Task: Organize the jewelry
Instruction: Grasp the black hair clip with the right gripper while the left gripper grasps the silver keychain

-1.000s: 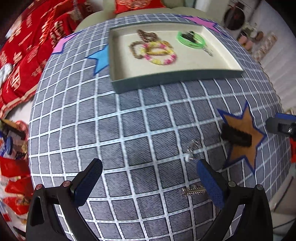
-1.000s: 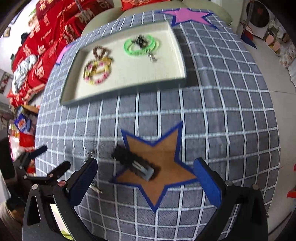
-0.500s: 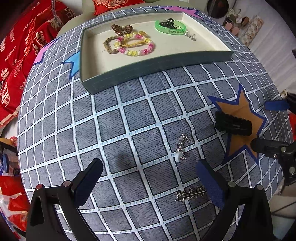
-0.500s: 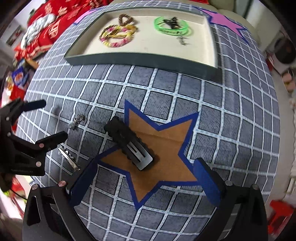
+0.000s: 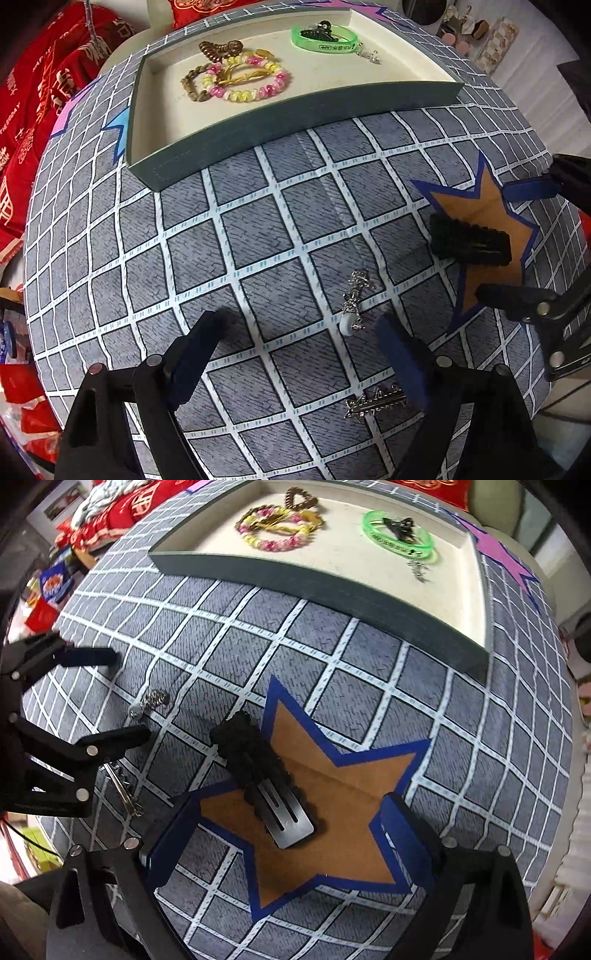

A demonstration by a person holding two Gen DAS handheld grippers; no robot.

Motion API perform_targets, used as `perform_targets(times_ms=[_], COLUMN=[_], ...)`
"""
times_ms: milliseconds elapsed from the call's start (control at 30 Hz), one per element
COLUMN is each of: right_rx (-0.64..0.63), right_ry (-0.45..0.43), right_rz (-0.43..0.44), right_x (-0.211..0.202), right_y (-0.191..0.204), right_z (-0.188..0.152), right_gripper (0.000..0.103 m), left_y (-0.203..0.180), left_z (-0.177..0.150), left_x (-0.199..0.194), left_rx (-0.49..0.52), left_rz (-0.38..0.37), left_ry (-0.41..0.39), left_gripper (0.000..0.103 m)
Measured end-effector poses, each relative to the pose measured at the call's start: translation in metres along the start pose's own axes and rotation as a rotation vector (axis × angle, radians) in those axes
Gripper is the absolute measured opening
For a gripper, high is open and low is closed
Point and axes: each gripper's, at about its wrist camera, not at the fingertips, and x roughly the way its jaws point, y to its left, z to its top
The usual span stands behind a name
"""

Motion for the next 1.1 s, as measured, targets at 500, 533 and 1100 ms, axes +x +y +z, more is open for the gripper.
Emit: perform_targets(times_ms=[500, 533, 1100], right_rx=[-0.094, -0.089, 0.037], right_ry=[-0.026, -0.022, -0.037], right_rz=[-0.059, -0.062, -0.077], right_x=[0.005, 0.004, -0.010], right_y=[0.042, 0.043, 0.038], right_z=[0.011, 0.011, 0.000], right_gripper=[0.039, 0.039, 0.039], left_y=[0.000, -0.001, -0.044], left_z=[0.002, 0.004, 0.006], left_x=[0.001, 0.002, -0.015], left_rx=[-0.001, -0.001, 0.082], left_rz=[0.001, 0.003, -0.023], left_ry=[-0.001, -0.001, -0.023], left_gripper=[0.094, 0.094, 0.018])
